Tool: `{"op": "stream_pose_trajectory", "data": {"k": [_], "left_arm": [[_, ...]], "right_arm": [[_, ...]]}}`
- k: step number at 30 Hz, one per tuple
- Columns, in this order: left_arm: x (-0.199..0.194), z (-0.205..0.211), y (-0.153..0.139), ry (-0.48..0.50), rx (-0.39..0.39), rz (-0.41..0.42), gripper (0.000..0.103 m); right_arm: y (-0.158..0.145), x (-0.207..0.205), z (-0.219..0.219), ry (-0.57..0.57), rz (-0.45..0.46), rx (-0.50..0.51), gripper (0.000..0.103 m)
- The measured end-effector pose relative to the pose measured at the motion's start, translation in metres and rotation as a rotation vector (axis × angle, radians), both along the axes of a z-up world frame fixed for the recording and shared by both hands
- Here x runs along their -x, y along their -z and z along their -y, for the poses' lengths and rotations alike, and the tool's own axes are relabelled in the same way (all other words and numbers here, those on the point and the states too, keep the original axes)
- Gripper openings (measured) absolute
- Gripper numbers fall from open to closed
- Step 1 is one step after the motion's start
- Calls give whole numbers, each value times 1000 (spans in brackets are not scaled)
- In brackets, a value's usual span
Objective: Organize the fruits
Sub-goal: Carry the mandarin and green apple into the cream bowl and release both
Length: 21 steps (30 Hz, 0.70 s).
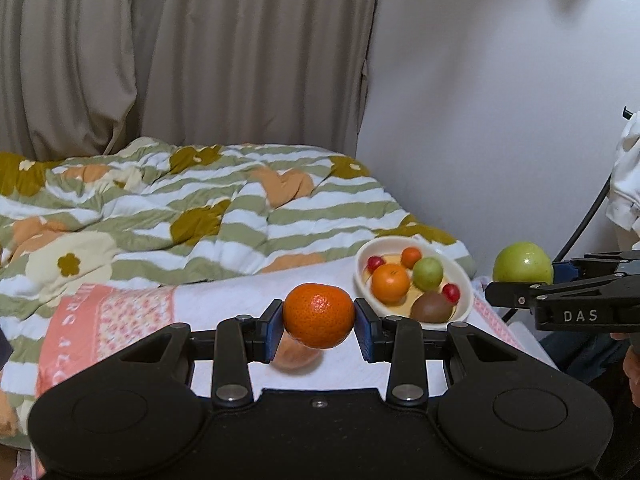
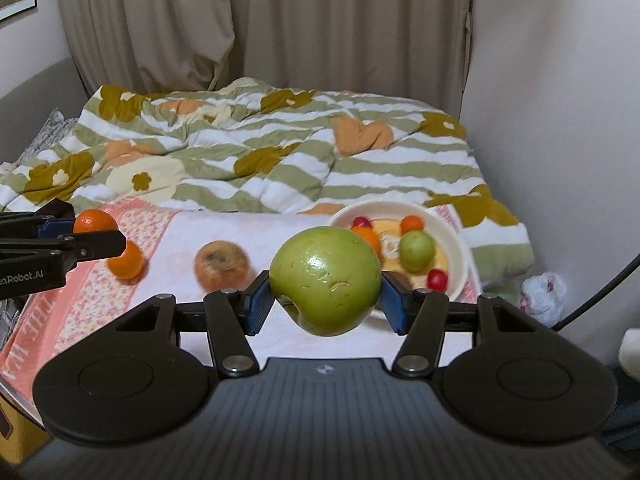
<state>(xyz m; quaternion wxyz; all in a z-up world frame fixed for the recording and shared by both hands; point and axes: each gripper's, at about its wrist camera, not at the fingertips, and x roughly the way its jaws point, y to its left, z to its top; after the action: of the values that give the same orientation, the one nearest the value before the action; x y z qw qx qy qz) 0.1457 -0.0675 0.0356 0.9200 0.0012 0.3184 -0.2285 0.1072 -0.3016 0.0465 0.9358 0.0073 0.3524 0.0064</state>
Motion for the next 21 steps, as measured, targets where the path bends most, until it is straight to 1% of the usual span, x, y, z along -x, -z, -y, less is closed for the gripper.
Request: {"op": "stream_pose_trajectory", "data": {"k": [4,11,17,21], "left_arm": [[-7,34,-3,-30,7,-1,41],[-30,102,3,-70,0,-10,41],[-53,151,14,-101,-9,-31,41],[-72,174,24,-106,-21,-48,41]], "right_arm": [[5,-14,34,-30,-15,-1,72],[19,-45,93,-102,-45,-11,72],[33,-76,129,-143,-63,10,72],[47,-95,146,-149,-76,1,72]]}}
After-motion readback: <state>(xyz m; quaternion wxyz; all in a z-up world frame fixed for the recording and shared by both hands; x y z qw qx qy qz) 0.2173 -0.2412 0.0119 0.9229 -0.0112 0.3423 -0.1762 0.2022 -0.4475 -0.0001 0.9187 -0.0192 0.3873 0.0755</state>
